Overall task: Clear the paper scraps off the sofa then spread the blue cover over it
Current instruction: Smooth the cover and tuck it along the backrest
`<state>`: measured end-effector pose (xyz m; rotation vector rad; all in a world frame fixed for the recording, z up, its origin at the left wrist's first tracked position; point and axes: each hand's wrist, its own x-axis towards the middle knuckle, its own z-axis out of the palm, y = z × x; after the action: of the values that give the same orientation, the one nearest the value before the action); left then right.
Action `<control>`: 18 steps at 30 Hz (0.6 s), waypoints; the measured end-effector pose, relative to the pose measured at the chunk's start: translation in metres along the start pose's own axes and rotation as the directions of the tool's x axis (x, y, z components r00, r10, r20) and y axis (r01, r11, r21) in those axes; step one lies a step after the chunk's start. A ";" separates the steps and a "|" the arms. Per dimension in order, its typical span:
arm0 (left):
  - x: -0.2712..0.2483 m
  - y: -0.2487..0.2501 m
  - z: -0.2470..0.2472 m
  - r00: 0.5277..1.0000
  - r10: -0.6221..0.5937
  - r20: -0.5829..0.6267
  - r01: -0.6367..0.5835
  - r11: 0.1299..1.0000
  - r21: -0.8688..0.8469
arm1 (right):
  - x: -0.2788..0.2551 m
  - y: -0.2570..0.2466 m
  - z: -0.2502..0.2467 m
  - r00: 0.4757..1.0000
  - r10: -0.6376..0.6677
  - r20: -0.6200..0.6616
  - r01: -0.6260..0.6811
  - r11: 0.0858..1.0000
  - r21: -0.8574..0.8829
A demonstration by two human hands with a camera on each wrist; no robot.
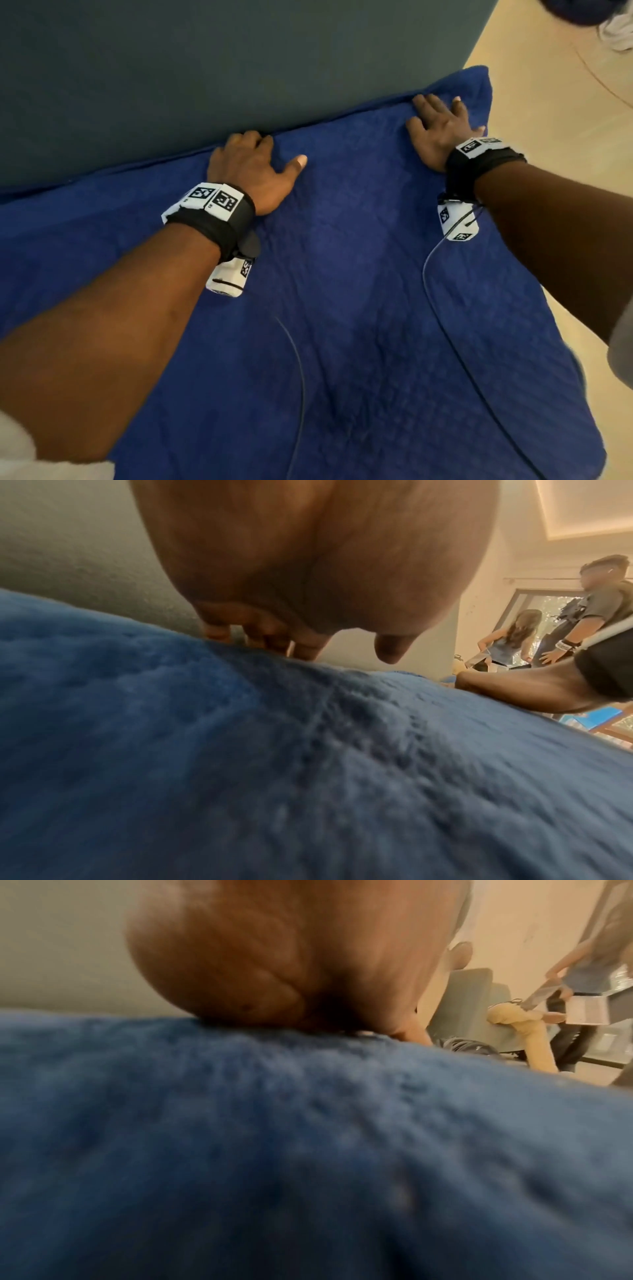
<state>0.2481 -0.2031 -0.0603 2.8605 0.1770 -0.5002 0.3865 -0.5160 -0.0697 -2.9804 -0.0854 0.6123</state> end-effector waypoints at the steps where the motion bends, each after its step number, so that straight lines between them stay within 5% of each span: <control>1: 0.005 0.004 -0.002 0.999 -0.025 0.029 0.024 1.000 0.015 | 0.002 -0.003 0.000 1.000 0.012 0.002 -0.012 1.000 -0.006; 7: 0.024 0.014 -0.010 0.985 -0.098 0.140 0.100 0.995 -0.005 | 0.031 -0.006 -0.010 0.997 0.064 -0.046 -0.061 0.996 0.062; 15: -0.014 -0.043 0.006 0.994 0.107 -0.021 -0.109 0.978 -0.176 | 0.010 -0.014 0.002 0.998 0.051 -0.041 -0.052 0.998 -0.024; 18: -0.047 -0.069 0.010 0.987 -0.024 -0.158 0.002 0.991 -0.136 | -0.025 -0.036 0.000 0.966 -0.207 -0.153 0.182 0.969 -0.166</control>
<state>0.1904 -0.1427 -0.0671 2.7658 0.2478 -0.2505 0.3622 -0.4817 -0.0559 -3.1005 -0.4248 0.3425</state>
